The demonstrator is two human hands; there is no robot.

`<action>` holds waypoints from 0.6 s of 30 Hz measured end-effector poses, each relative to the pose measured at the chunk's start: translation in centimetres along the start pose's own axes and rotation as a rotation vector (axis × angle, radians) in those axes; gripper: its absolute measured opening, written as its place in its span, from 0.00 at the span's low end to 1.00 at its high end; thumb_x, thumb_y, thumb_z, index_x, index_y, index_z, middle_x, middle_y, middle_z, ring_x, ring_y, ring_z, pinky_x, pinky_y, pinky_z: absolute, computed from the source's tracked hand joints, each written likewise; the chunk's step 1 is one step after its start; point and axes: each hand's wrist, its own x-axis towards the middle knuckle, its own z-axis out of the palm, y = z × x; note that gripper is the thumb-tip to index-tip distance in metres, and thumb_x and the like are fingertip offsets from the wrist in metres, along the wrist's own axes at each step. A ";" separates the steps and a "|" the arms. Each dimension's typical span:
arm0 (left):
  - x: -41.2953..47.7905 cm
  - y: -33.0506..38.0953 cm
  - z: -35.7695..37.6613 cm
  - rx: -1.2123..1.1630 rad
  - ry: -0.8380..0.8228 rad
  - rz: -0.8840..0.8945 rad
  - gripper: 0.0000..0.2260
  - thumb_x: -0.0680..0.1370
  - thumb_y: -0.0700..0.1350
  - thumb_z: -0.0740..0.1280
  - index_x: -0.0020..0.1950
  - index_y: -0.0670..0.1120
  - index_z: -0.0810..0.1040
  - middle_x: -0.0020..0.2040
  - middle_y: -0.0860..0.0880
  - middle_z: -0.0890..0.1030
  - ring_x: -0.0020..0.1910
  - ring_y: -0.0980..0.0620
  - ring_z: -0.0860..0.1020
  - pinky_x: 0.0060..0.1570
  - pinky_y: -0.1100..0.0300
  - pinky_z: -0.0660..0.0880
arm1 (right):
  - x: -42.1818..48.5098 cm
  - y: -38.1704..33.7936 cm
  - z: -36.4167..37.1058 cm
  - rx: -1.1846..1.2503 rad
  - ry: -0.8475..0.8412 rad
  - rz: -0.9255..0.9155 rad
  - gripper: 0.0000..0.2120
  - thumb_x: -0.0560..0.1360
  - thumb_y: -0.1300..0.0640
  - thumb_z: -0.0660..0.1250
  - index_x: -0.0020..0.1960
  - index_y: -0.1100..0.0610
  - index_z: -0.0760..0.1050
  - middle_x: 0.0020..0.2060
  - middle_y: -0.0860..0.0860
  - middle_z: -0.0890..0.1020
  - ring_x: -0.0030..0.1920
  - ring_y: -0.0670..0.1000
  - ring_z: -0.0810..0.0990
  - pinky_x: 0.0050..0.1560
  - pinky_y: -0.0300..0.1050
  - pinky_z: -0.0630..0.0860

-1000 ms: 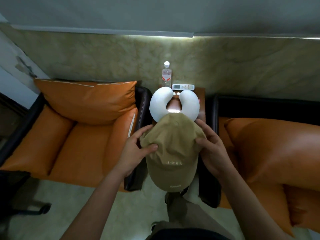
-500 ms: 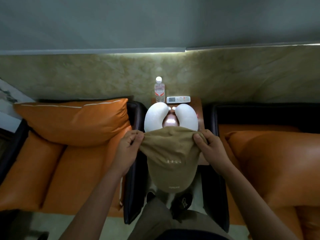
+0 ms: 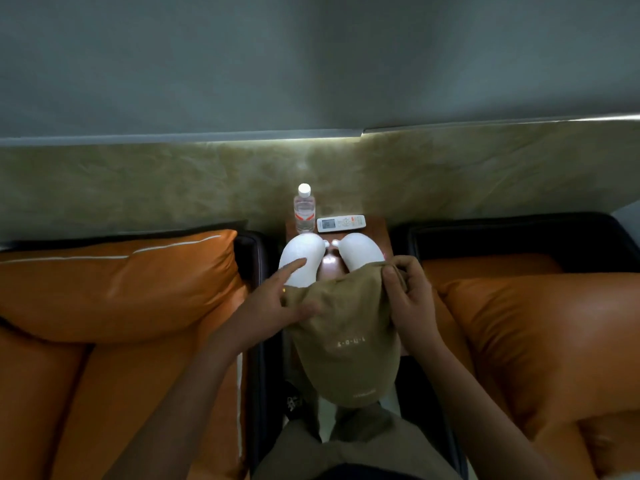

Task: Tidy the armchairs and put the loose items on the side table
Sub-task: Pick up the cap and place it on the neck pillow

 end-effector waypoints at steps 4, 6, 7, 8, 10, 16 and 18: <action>1.6 0.3 0.5 -0.115 0.049 0.061 0.19 0.75 0.44 0.74 0.63 0.59 0.77 0.52 0.64 0.84 0.51 0.64 0.82 0.51 0.67 0.76 | 0.3 1.4 0.1 0.006 0.009 0.035 0.13 0.82 0.59 0.63 0.65 0.50 0.71 0.50 0.51 0.81 0.49 0.50 0.82 0.51 0.45 0.79; 2.2 0.4 0.5 -0.167 0.108 0.075 0.13 0.76 0.40 0.72 0.57 0.55 0.81 0.50 0.63 0.85 0.50 0.62 0.82 0.49 0.68 0.77 | 0.7 1.8 -0.5 0.071 -0.049 0.056 0.18 0.82 0.60 0.62 0.70 0.47 0.71 0.48 0.51 0.82 0.48 0.50 0.81 0.52 0.44 0.78; 2.4 0.6 0.2 -0.162 0.135 0.080 0.10 0.77 0.40 0.72 0.55 0.54 0.82 0.48 0.62 0.85 0.49 0.63 0.82 0.49 0.69 0.77 | 1.1 1.8 -0.8 0.078 -0.108 0.059 0.18 0.82 0.62 0.61 0.70 0.48 0.73 0.47 0.49 0.83 0.49 0.46 0.81 0.52 0.42 0.78; 2.6 0.6 0.0 -0.148 0.157 0.084 0.09 0.77 0.40 0.72 0.52 0.54 0.83 0.47 0.61 0.85 0.48 0.63 0.82 0.48 0.69 0.77 | 1.6 1.7 -1.0 0.064 -0.187 0.061 0.17 0.82 0.63 0.61 0.68 0.49 0.75 0.48 0.44 0.84 0.52 0.43 0.80 0.55 0.40 0.78; 3.0 1.0 -0.4 -0.113 0.168 0.095 0.05 0.77 0.44 0.71 0.51 0.53 0.83 0.47 0.58 0.85 0.46 0.63 0.82 0.47 0.69 0.76 | 2.5 1.7 -1.6 -0.017 -0.364 0.067 0.15 0.82 0.58 0.61 0.66 0.48 0.78 0.57 0.41 0.83 0.61 0.42 0.79 0.64 0.44 0.76; 4.9 2.1 -0.8 0.104 0.116 0.185 0.04 0.78 0.46 0.66 0.50 0.51 0.80 0.55 0.52 0.79 0.56 0.61 0.76 0.55 0.72 0.70 | 5.2 1.5 -2.7 -0.154 -0.673 0.054 0.13 0.72 0.43 0.74 0.55 0.45 0.81 0.48 0.43 0.83 0.51 0.45 0.82 0.50 0.45 0.80; 5.3 2.5 -0.7 0.135 0.088 0.160 0.04 0.81 0.43 0.66 0.52 0.48 0.81 0.57 0.54 0.79 0.57 0.62 0.77 0.53 0.72 0.71 | 6.0 1.7 -2.5 -0.160 -0.609 -0.052 0.05 0.73 0.45 0.73 0.44 0.44 0.80 0.44 0.43 0.79 0.47 0.47 0.79 0.46 0.42 0.76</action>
